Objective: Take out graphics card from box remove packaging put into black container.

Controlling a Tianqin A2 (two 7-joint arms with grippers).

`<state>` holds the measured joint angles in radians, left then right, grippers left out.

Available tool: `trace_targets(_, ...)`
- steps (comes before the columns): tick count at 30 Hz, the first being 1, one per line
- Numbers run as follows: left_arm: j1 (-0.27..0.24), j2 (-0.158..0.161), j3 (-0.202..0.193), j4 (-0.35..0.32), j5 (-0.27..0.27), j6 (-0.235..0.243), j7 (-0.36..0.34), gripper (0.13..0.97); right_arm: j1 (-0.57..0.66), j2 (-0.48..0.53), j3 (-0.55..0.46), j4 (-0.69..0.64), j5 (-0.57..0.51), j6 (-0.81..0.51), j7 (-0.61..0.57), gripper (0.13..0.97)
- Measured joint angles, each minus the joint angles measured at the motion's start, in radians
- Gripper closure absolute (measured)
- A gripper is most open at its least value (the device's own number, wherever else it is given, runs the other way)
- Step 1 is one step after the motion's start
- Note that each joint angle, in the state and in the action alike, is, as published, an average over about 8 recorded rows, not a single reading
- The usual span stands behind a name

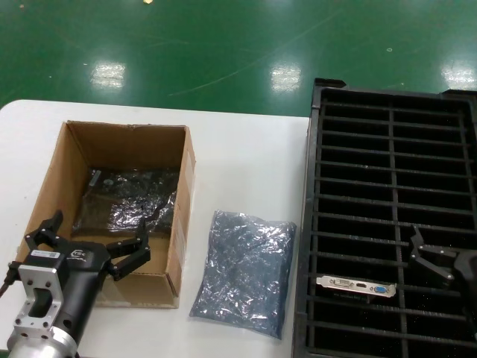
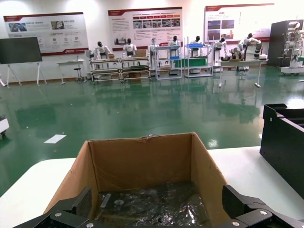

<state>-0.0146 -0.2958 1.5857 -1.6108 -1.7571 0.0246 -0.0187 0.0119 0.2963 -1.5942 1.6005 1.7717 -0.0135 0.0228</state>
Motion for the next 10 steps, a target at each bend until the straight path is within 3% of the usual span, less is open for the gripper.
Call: trace_targets(10,0.0,0.0,0.0,0.0,0.0,0.0,0.0,0.132,0.0,0.0,0.0,0.0,0.0,0.0,0.0,0.129)
